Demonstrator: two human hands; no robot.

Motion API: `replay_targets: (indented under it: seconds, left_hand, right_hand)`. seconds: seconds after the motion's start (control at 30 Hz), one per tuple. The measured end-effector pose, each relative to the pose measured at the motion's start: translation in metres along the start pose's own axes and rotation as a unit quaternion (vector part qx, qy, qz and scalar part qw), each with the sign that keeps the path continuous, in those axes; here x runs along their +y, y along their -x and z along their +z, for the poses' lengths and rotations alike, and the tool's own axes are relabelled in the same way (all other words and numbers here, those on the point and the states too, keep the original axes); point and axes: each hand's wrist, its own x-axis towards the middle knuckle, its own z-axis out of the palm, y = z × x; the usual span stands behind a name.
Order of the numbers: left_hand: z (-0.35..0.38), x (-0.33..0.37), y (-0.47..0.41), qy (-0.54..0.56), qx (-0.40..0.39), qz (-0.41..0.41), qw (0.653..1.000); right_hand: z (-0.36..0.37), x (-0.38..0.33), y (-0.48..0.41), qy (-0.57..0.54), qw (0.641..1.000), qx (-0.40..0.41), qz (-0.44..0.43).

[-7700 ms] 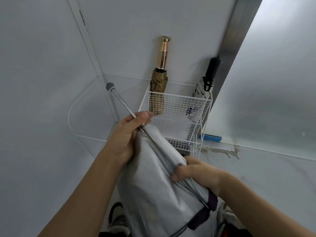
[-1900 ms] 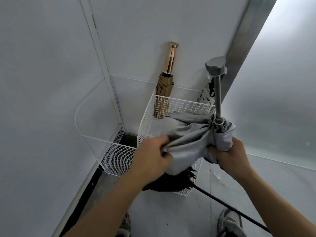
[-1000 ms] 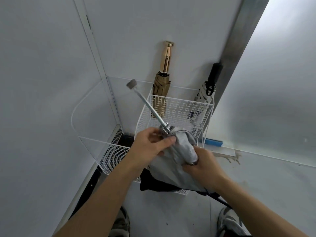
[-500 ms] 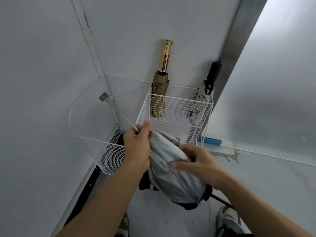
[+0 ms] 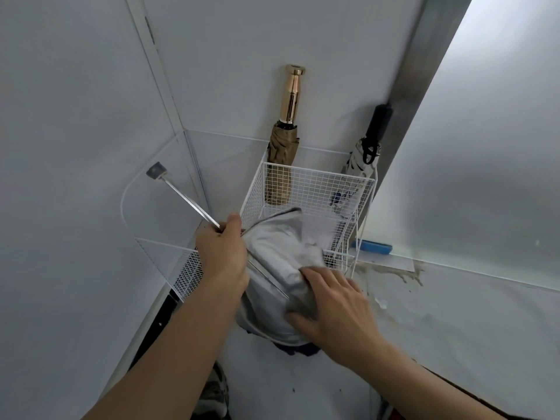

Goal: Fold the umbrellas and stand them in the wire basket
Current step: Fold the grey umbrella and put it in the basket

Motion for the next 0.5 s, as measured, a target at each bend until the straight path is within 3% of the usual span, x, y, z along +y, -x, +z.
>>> replay_targets:
  seconds: [0.1, 0.23, 0.37, 0.5]
  left_hand:
    - [0.003, 0.001, 0.013, 0.046, -0.042, -0.032, 0.998]
    - [-0.004, 0.014, 0.019, 0.004, -0.170, 0.033, 0.985]
    - [-0.020, 0.011, 0.003, -0.128, -0.213, 0.051, 0.967]
    - [-0.035, 0.003, -0.008, -0.199, -0.281, 0.005, 0.939]
  right_hand:
    - [0.000, 0.002, -0.006, 0.004, 0.995, -0.079, 0.067]
    - [-0.013, 0.008, -0.014, -0.137, 0.982, -0.060, 0.119]
    - [-0.033, 0.024, -0.024, -0.374, 0.908, -0.042, 0.185]
    - [-0.049, 0.037, -0.034, -0.482, 0.847, 0.018, 0.224]
